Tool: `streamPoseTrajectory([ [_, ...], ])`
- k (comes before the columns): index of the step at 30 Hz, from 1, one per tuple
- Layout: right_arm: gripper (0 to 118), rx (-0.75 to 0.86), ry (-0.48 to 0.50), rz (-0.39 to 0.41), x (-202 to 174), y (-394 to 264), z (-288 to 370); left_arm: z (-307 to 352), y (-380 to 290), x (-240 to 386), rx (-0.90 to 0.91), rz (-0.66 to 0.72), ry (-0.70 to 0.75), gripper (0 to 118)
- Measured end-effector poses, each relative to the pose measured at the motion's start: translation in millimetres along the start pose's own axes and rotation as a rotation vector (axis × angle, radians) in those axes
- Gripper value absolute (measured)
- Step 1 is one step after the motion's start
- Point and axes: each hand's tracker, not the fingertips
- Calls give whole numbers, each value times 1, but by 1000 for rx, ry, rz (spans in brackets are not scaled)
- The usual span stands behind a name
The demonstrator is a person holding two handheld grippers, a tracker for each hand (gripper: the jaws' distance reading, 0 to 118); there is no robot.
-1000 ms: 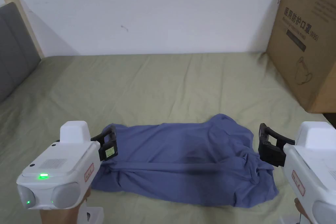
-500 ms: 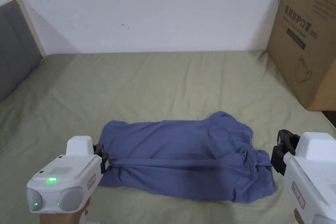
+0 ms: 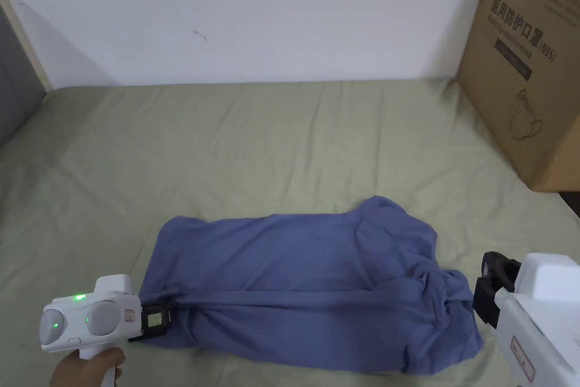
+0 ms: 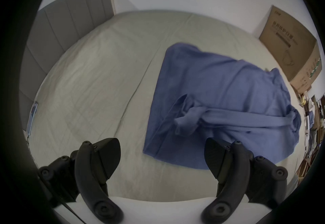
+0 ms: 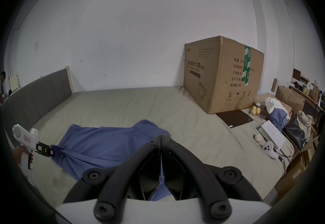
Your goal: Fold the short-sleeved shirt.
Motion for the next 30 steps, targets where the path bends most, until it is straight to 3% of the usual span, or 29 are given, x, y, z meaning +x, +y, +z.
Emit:
streamPoseTrajectory([
  [3, 0, -53, -12, -9, 5, -9, -18, -30, -1, 2, -27, -10, -5, 83],
  [5, 0, -102, -18, -29, 9, -16, -29, -38, -7, 5, -62, -43, -55, 45],
  [8, 1, -211, -38, -68, 19, -33, -54, -39, -7, 4, -2, -81, -56, 7],
  [9, 8, -250, -41, -65, 22, -40, -62, -38, -7, 4, 0, -83, -69, 6],
  [10, 27, -305, -45, -56, 25, -48, -73, -36, -7, 5, 7, -88, -57, 5],
  [11, 54, -364, -43, -57, 27, -56, -86, -21, -17, 15, 28, -100, -59, 4],
  [12, 88, -425, -56, -46, 29, -65, -98, -14, -19, 15, 48, -95, -65, 4],
  [13, 100, -478, -64, -48, 32, -76, -108, -9, -19, 13, 61, -83, -73, 4],
  [14, 101, -486, -68, -65, 34, -86, -116, -4, -19, 11, 72, -74, -82, 4],
  [17, 101, -549, -68, -52, 32, -109, -134, 4, -15, 4, 85, -67, -96, 4],
  [19, 91, -579, -50, -51, 30, -120, -142, 4, -12, 0, 87, -63, -102, 4],
  [20, 79, -599, -40, -56, 29, -125, -146, 3, -11, 0, 86, -63, -103, 4],
  [21, 54, -617, -22, -75, 31, -131, -148, 2, -11, 0, 82, -63, -101, 4],
  [23, 30, -596, 35, -152, 34, -133, -143, 3, -9, 1, 78, -59, -98, 4],
  [24, 5, -582, 18, -141, 34, -128, -137, 5, -9, 1, 79, -56, -99, 4],
  [26, 5, -535, 52, -158, 37, -122, -123, 10, -12, -2, 84, -43, -100, 4],
  [30, 5, -489, 31, -158, 47, -108, -90, 27, -18, -12, 99, -10, -115, 4],
])
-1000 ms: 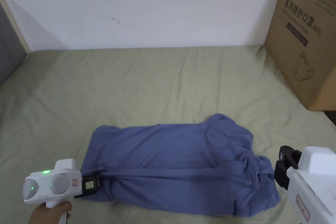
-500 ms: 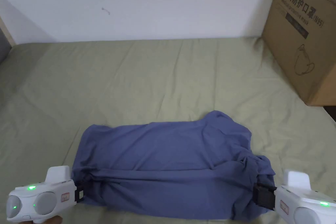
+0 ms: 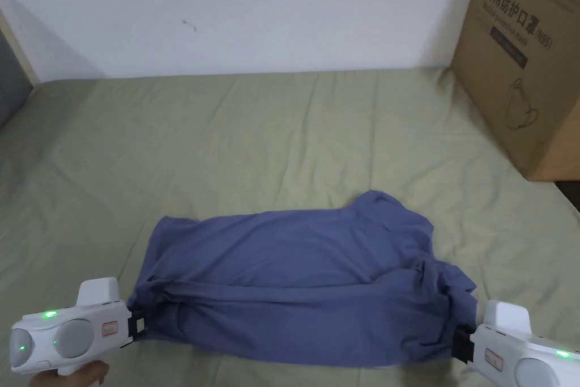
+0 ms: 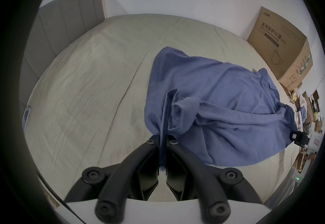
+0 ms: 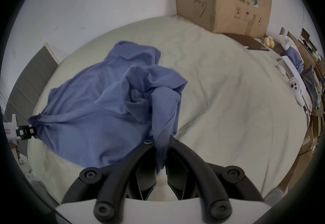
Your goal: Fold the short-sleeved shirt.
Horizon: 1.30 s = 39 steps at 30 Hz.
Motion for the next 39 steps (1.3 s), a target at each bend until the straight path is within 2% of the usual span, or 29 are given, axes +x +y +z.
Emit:
streamPoseTrajectory([
  [3, 5, 22, 38, -39, 9, -9, 27, 22, -9, -10, 18, 42, -20, 4],
  [7, 5, 22, 12, -49, 19, -36, 58, 52, -33, -24, 19, 61, -30, 4],
  [10, 5, -26, 27, -92, 31, -65, 68, 65, -68, -35, -12, 71, -32, 4],
  [16, 5, -151, 4, -144, 45, -112, 42, 46, -122, -49, -116, 96, 2, 4],
  [22, 7, -150, -29, -143, 33, -108, 43, 47, -119, -31, -130, 86, 54, 6],
  [23, 10, -144, -36, -130, 31, -104, 47, 49, -118, -28, -131, 65, 63, 14],
  [24, 20, -132, -49, -109, 28, -101, 53, 52, -117, -25, -129, 54, 64, 29],
  [25, 35, -109, -60, -81, 24, -96, 61, 53, -115, -26, -130, 58, 66, 49],
  [27, 76, -34, -46, -29, 8, -78, 88, 66, -107, -21, -121, 88, 63, 96],
  [28, 84, 8, -30, -11, 2, -69, 99, 76, -101, -16, -64, 107, 25, 104],
  [33, 85, 318, 22, 103, -33, -13, 161, 135, -61, 23, 246, 65, -80, 105],
  [39, 85, 594, 26, 176, -69, 21, 203, 188, -29, 75, 567, -21, -82, 105],
])
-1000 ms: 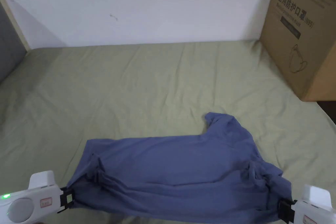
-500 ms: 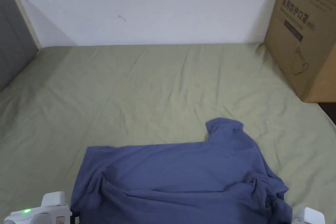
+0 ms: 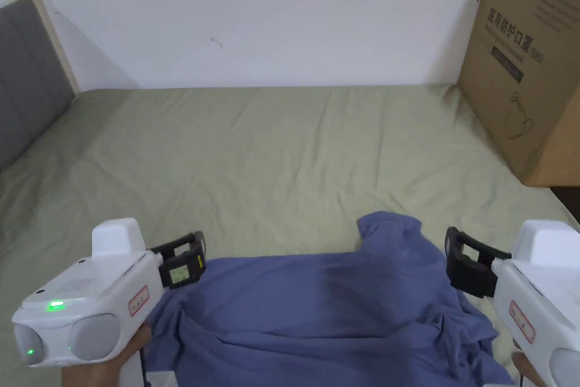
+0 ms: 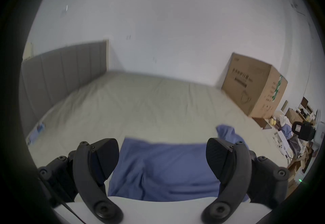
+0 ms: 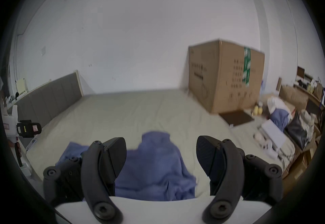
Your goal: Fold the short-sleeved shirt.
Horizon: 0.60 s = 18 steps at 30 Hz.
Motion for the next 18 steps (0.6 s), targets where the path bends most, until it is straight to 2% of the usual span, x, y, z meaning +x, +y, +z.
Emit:
streamPoseTrajectory([
  [2, 83, 35, -9, 27, -7, 5, -1, -2, 5, 8, 45, -24, 1, 102],
  [3, 79, 43, -12, 33, -11, 7, -2, -3, 5, 11, 69, -39, -11, 91],
  [4, 71, 51, -20, 38, -14, 8, -4, -4, 5, 13, 93, -51, -18, 64],
  [5, 56, 57, -16, 42, -15, 8, -7, -6, 5, 15, 94, -59, -16, 34],
  [6, 23, 59, -12, 45, -17, 9, -10, -11, 5, 17, 89, -72, -14, 1],
  [7, 0, 58, -7, 47, -18, 10, -13, -17, 5, 18, 72, -80, -8, 0],
  [13, 0, 48, 10, 50, -19, 14, -42, -55, -2, 4, -16, -84, -11, 0],
  [18, 0, 16, 22, 53, -15, 17, -72, -128, 6, -33, -227, -52, -5, 0],
])
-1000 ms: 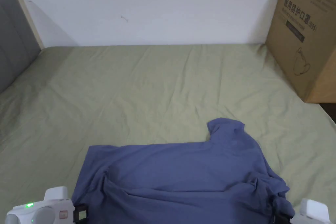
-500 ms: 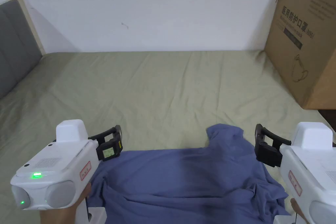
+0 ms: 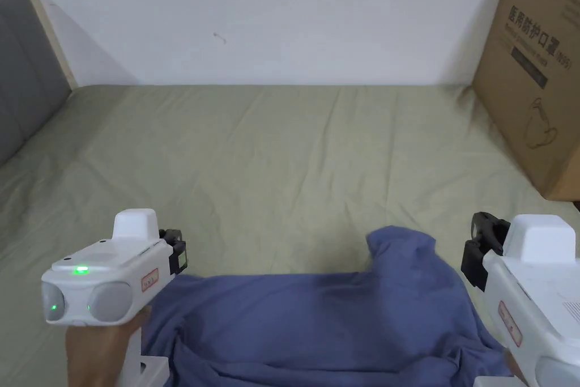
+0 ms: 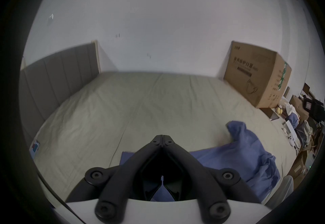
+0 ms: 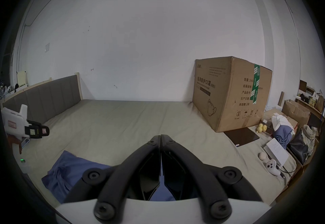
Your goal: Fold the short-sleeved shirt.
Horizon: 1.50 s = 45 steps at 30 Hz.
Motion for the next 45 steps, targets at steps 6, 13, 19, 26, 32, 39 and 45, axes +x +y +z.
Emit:
streamPoseTrajectory([
  [6, 0, -54, -9, 1, 6, -6, -38, -88, 5, -45, -238, 37, 30, 0],
  [13, 0, -125, -21, -1, 14, -18, -79, -153, -18, -77, -450, 85, 102, 106],
  [19, 0, -214, -27, -42, 27, -36, -116, -194, -42, -86, -519, 54, 75, 54],
  [26, 50, -436, -17, -72, 53, -64, -197, -158, -33, -74, -415, 19, 36, 2],
  [32, 104, -698, -19, -53, 62, -115, -274, -116, -20, -72, -293, 16, -10, 2],
  [39, 65, -767, 10, -50, 47, -137, -277, -101, -21, -74, -280, 37, -17, 2],
  [45, 0, -647, 53, -30, 44, -108, -231, -73, -25, -63, -272, 78, -7, 2],
])
